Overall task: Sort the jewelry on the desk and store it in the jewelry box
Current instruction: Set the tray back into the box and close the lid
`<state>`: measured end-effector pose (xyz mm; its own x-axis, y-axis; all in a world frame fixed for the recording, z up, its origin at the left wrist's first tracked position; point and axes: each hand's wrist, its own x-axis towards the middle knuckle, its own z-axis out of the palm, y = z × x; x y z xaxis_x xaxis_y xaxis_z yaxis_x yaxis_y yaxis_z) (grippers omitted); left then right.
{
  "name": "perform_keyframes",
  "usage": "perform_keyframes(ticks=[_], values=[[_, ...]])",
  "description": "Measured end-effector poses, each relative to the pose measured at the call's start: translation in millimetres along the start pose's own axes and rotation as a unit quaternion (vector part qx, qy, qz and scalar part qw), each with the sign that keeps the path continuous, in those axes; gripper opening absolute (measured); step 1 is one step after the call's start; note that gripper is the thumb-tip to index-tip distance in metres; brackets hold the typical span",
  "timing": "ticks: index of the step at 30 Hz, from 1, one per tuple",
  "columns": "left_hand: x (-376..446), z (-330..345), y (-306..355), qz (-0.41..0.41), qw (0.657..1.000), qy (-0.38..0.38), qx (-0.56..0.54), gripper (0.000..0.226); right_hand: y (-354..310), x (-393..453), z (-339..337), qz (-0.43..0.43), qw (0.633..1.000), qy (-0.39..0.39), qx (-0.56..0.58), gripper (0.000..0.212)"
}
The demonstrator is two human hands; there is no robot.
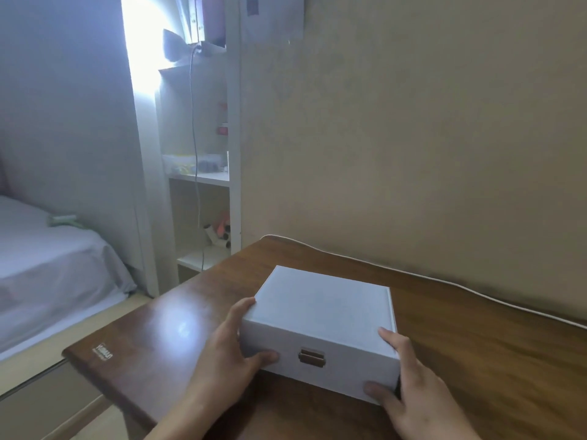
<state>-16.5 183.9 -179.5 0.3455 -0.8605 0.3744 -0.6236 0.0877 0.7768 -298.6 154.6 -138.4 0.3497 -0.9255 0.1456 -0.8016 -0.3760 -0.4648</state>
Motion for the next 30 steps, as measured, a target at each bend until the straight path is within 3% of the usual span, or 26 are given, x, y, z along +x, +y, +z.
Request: perform_keyframes(ticks=[8, 24, 27, 30], values=[[88, 5, -6, -0.045, 0.995, 0.008, 0.088, 0.086, -8, 95, 19, -0.034, 0.999, 0.024, 0.025, 0.069], [305, 54, -77, -0.11, 0.991, 0.007, 0.071, 0.082, -14, 300, 69, -0.002, 0.996, 0.085, 0.028, 0.066], [308, 59, -94, -0.128, 0.989, 0.021, 0.065, 0.062, -9, 305, 74, 0.006, 0.995, 0.095, 0.025, 0.07], [293, 65, -100, -0.123, 0.987, 0.042, 0.094, 0.05, -7, 298, 81, 0.044, 0.996, 0.067, 0.024, 0.088]])
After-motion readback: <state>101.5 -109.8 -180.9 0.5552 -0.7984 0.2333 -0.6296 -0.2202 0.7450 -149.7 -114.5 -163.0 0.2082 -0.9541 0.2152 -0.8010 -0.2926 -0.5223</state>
